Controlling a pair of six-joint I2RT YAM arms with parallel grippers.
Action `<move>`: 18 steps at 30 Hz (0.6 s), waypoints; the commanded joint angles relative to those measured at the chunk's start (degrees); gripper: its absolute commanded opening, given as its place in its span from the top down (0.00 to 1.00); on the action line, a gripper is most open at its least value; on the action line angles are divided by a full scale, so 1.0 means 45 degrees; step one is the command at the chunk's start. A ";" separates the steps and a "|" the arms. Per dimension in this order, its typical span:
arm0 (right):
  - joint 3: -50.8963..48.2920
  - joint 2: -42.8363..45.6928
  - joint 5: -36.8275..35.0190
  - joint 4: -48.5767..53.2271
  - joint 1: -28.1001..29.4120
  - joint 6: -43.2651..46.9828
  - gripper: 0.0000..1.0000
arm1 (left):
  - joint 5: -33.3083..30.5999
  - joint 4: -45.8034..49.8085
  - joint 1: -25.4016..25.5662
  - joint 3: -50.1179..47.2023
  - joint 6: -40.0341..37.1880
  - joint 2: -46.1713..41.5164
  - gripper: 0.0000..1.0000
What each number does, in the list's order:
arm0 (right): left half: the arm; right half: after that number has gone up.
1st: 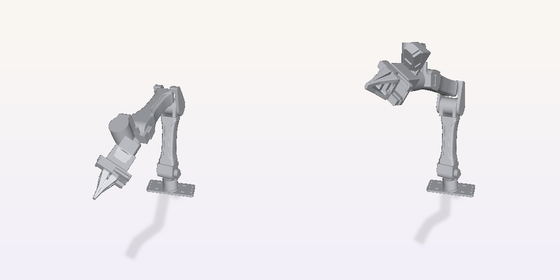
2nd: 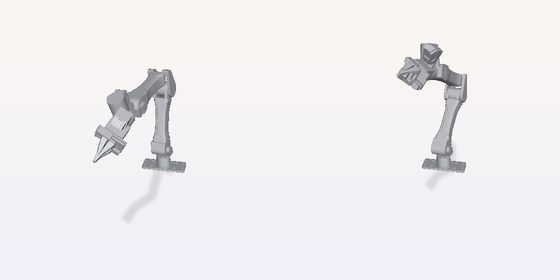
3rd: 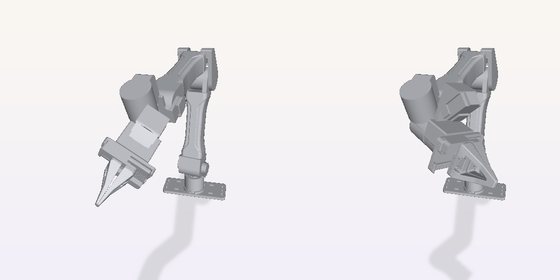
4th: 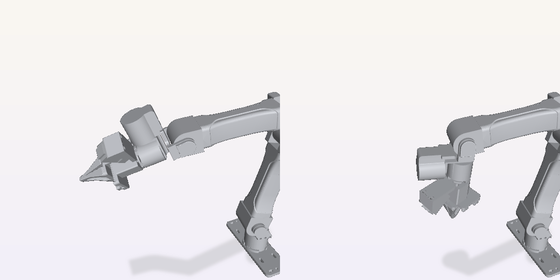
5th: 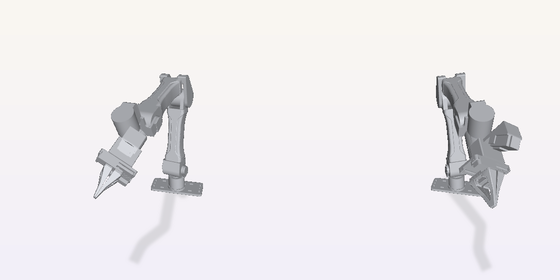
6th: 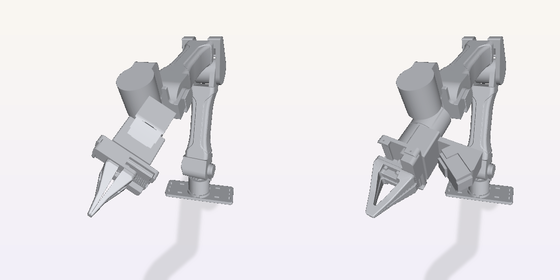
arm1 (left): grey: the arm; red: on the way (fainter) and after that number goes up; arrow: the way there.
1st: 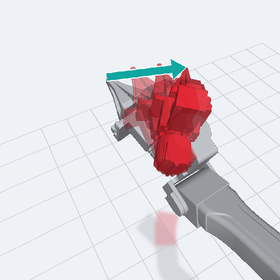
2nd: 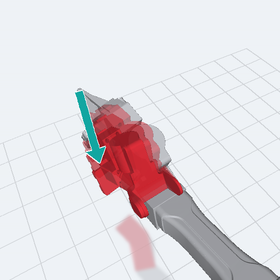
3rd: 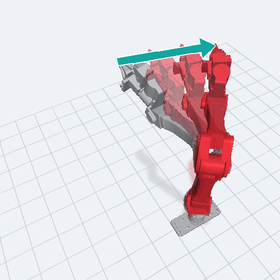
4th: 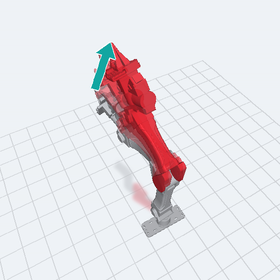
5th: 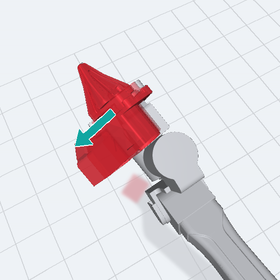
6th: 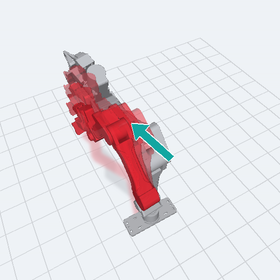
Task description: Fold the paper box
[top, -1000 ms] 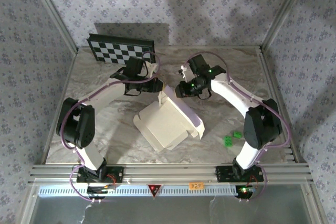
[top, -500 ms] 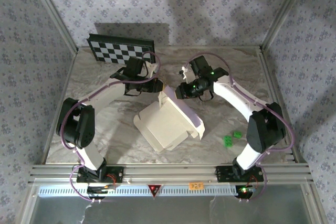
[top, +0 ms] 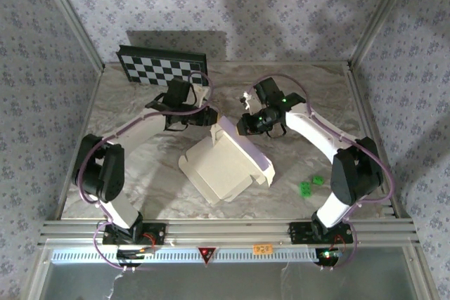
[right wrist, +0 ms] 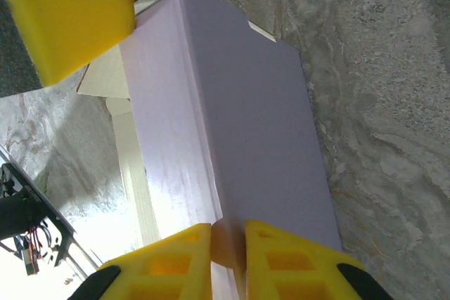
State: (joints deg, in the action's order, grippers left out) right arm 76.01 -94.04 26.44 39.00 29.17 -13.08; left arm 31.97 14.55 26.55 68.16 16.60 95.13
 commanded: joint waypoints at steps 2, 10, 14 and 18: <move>-0.0311 -0.0078 -0.0307 0.0249 0.0011 0.0153 0.84 | -0.0043 0.0372 -0.0267 -0.0477 -0.0002 -0.0836 0.79; -0.0277 -0.0077 -0.0327 0.0246 0.0022 0.0134 0.84 | -0.0123 -0.0193 -0.0947 -0.1160 -0.0814 -0.1735 0.71; -0.0231 -0.0115 -0.0265 0.0256 0.0021 0.0148 0.84 | -0.0194 -0.1575 -0.1075 -0.2291 -0.1920 -0.2046 0.68; -0.0145 -0.0280 -0.0134 0.0268 0.0021 0.0173 0.84 | -0.0517 -0.4246 -0.1085 -0.3886 -0.2827 -0.1969 0.69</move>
State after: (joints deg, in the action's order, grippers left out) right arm 75.99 -94.06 26.39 38.70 29.21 -13.06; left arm 30.17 4.71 21.74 54.11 8.82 86.91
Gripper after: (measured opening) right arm 0.165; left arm 0.315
